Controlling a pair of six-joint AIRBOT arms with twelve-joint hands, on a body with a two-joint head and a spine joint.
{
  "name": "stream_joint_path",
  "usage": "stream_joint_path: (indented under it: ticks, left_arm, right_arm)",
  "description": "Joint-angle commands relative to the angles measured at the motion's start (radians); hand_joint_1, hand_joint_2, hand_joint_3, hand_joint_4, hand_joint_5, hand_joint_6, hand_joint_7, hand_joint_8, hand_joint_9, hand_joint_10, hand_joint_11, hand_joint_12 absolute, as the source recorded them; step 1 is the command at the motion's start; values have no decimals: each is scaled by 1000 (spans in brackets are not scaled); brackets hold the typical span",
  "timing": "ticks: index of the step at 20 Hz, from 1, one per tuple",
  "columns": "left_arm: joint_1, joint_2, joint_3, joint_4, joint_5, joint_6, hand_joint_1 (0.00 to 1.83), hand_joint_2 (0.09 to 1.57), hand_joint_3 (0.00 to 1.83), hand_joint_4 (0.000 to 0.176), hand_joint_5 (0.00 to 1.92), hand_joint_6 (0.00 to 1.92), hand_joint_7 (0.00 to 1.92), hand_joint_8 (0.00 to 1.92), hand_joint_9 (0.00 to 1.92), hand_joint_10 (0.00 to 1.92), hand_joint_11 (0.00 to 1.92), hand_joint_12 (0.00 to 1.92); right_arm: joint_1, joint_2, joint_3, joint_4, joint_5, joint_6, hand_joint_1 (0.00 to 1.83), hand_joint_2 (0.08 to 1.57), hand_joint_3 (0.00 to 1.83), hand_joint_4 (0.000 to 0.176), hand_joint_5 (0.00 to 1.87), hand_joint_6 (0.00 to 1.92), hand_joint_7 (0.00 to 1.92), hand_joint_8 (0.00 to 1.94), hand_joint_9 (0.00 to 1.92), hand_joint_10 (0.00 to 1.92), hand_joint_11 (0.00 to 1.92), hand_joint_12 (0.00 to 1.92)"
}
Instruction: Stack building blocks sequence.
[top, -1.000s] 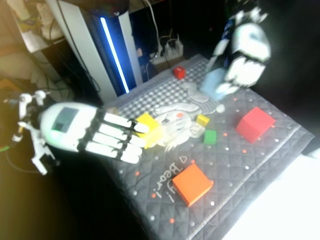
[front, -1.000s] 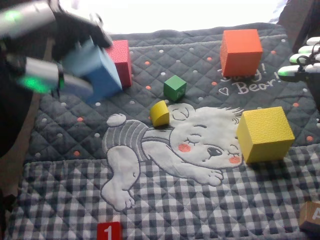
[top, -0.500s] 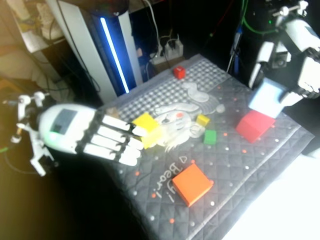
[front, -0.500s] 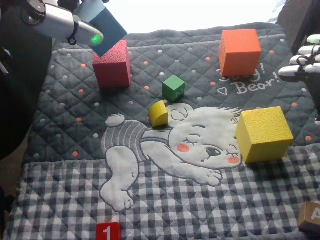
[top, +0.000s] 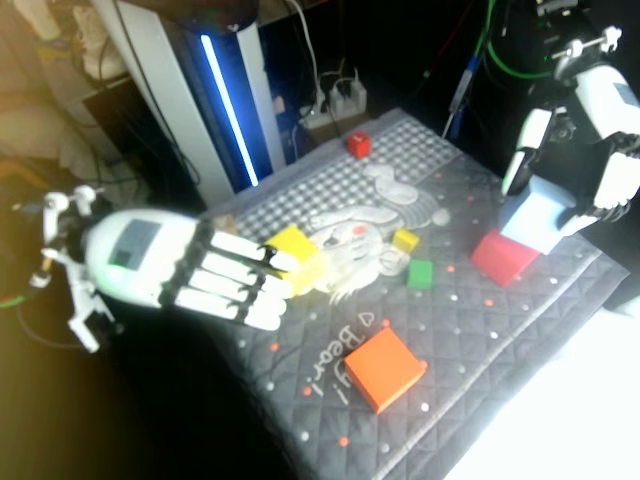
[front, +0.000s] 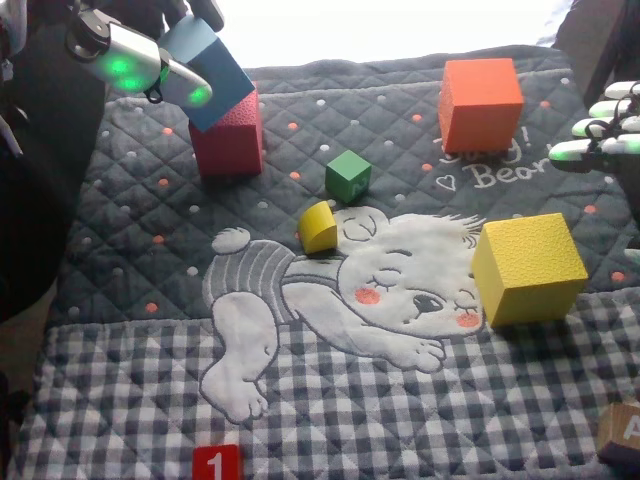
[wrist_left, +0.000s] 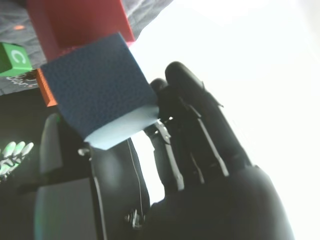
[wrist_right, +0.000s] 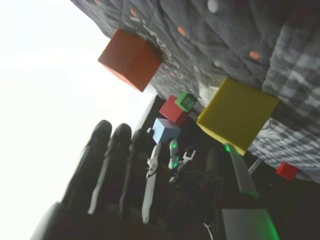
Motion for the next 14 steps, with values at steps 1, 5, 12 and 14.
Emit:
stream_joint_path:
  ticks: [1,5,12,14]
  left_arm:
    - [-17,-7,5,-11,-94,-1,1386,1084,0,0,992,890,1010,855,1000,1113,854,1116]
    - [-22,-17,13,2,-70,-1,1388,1093,0,0,979,712,1010,964,989,1219,801,1301]
    - [-16,-27,16,21,-47,-1,881,965,4,91,347,0,609,1,620,317,304,1321]
    - [-13,-27,15,20,-49,-1,869,967,3,117,278,0,528,0,567,284,261,1303]
  right_arm:
    - [11,5,9,31,121,-2,934,1153,0,91,434,0,434,3,373,6,261,65]
    - [11,5,9,31,121,-2,943,1156,0,82,438,1,430,1,378,5,261,61]
    - [11,5,7,31,122,1,986,1151,0,74,450,3,434,0,369,0,263,58]
    - [11,5,7,32,122,1,966,1156,1,86,446,1,427,0,358,0,243,48]
